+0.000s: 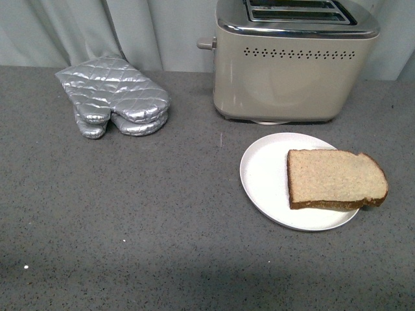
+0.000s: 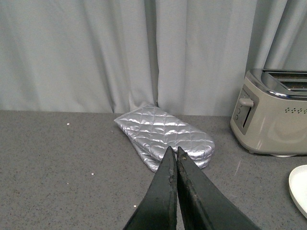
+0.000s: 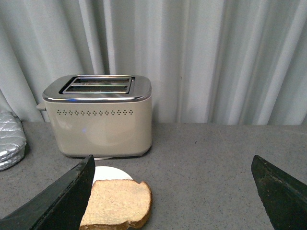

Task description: Put bread into toaster

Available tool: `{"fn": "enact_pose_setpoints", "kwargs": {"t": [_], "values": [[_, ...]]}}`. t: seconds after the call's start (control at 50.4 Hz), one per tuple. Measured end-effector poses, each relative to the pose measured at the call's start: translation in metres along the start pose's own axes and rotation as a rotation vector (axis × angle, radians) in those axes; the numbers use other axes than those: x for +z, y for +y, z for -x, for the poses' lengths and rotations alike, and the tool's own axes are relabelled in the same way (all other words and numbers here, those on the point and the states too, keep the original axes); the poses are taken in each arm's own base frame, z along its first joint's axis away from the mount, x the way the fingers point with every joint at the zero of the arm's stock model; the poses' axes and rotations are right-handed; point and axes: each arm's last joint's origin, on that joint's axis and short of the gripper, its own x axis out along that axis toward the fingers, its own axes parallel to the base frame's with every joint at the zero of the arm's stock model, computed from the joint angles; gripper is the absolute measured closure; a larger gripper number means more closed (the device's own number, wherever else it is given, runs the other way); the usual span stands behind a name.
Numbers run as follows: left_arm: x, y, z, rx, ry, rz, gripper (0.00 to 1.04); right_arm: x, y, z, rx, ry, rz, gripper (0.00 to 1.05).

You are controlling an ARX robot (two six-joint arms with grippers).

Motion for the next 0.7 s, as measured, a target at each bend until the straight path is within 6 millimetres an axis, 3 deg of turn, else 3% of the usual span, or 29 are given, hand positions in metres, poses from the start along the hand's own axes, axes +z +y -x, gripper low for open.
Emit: {"fn": "enact_pose_setpoints", "kwargs": {"t": [0.695], "values": [[0.002, 0.000, 0.018, 0.000, -0.007, 0.000, 1.01, 0.000, 0.000, 0.000, 0.000, 0.000, 0.000, 0.10]]}}
